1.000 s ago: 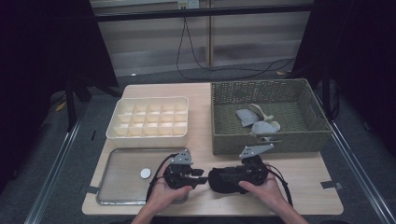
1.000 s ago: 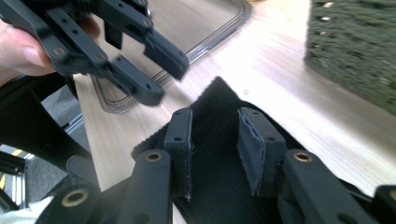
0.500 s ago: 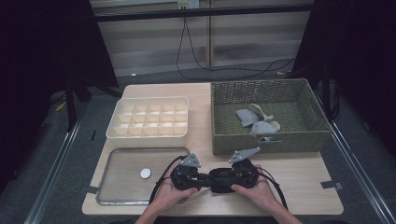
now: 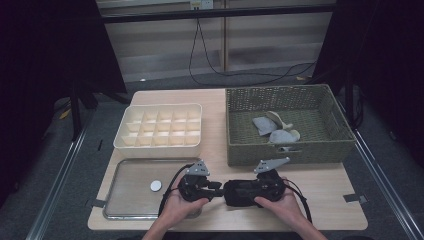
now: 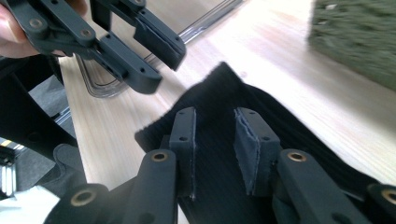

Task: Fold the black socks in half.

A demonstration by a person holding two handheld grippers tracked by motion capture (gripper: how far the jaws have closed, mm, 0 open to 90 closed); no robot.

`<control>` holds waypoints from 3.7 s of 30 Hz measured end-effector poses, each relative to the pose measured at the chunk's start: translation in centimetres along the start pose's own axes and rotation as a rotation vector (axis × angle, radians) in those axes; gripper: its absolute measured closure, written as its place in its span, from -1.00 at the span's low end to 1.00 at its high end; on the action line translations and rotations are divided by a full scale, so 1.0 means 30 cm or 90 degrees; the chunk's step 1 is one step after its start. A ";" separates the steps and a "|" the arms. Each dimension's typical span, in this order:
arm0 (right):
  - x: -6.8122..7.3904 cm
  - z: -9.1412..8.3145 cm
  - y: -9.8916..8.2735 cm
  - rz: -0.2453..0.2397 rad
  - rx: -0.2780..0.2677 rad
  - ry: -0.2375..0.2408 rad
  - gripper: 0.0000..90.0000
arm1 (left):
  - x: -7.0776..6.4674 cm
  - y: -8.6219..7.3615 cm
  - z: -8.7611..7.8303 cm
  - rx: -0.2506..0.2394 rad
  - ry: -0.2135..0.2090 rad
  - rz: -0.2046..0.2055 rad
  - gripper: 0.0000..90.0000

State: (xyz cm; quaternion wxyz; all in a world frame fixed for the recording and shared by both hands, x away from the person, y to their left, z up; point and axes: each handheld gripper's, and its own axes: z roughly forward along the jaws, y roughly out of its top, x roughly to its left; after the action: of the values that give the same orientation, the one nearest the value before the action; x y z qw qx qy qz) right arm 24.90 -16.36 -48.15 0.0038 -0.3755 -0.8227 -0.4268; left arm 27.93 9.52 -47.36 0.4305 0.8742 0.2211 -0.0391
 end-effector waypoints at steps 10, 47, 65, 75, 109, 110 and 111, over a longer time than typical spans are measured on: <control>-0.053 -0.136 -0.053 0.036 -0.038 -0.039 0.51 | -0.024 0.077 0.035 -0.015 -0.016 0.020 0.50; -0.079 -0.093 -0.124 0.049 0.030 -0.077 0.48 | -0.036 0.087 0.219 0.056 -0.018 0.050 0.51; -0.072 -0.130 -0.089 0.063 -0.035 -0.053 0.81 | -0.039 0.083 0.224 0.047 -0.014 0.047 0.51; -0.063 -0.145 -0.072 0.074 -0.074 -0.022 0.83 | -0.047 0.086 0.235 0.045 -0.010 0.049 0.51; -0.055 -0.158 -0.034 0.049 -0.099 -0.024 0.82 | -0.036 0.043 0.150 0.040 -0.012 0.031 0.52; -0.046 -0.147 -0.027 0.044 -0.095 -0.019 0.82 | -0.036 0.044 0.152 0.040 -0.011 0.032 0.52; -0.041 -0.141 -0.024 0.039 -0.096 -0.017 0.82 | -0.037 0.046 0.153 0.043 -0.012 0.034 0.52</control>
State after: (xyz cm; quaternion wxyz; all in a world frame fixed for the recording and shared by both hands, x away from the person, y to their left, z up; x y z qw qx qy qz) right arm 24.01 -20.35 -46.37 -0.0225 -0.4056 -0.7763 -0.4820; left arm 28.08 4.88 -48.93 0.4039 0.8933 0.1924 -0.0432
